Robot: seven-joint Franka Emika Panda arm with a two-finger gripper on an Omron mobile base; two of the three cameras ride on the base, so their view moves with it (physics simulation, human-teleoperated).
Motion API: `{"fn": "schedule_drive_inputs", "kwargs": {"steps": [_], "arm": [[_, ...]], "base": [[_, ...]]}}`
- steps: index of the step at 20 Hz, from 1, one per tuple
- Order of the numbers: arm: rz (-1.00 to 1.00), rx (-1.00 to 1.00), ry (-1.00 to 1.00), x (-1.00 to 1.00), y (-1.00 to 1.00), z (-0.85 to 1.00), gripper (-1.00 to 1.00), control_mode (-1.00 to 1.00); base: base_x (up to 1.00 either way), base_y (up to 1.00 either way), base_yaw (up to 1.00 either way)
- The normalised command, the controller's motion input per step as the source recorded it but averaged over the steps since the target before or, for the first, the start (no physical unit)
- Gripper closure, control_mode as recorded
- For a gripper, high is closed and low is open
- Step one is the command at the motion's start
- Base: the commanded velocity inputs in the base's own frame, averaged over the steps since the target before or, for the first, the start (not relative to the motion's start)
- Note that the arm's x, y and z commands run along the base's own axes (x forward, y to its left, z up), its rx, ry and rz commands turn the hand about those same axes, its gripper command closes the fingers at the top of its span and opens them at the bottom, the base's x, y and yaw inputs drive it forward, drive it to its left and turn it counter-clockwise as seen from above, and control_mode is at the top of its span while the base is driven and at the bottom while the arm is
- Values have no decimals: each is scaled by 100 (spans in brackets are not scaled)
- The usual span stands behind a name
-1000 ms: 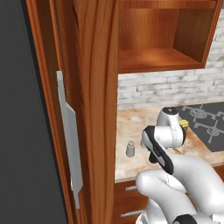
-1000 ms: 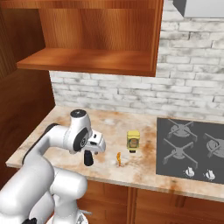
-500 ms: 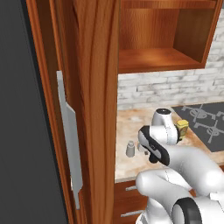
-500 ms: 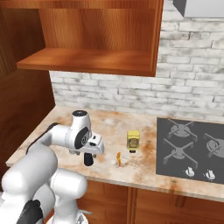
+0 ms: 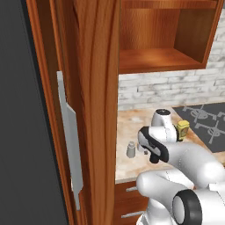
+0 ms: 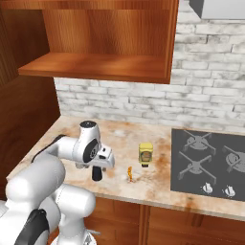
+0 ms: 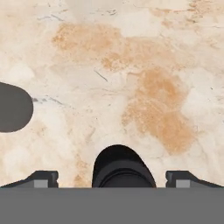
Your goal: There are various items on the counter. Only move the condiments/shakers into the cabinet.
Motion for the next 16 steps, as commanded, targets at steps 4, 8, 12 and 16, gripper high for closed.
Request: {"fn": "schedule_drive_inputs", "kwargs": {"steps": [4,8,12,16], "arm": [[0,0,-5,0,0,-1,100,-100],[0,0,-3,-2,0,21,100,-100],[-4,0,-29,-6,1,100,100,-100],[0,0,-34,-9,2,100,100,-100]], "base": [[0,0,0],[0,0,0],[0,0,0],[0,0,0]]}}
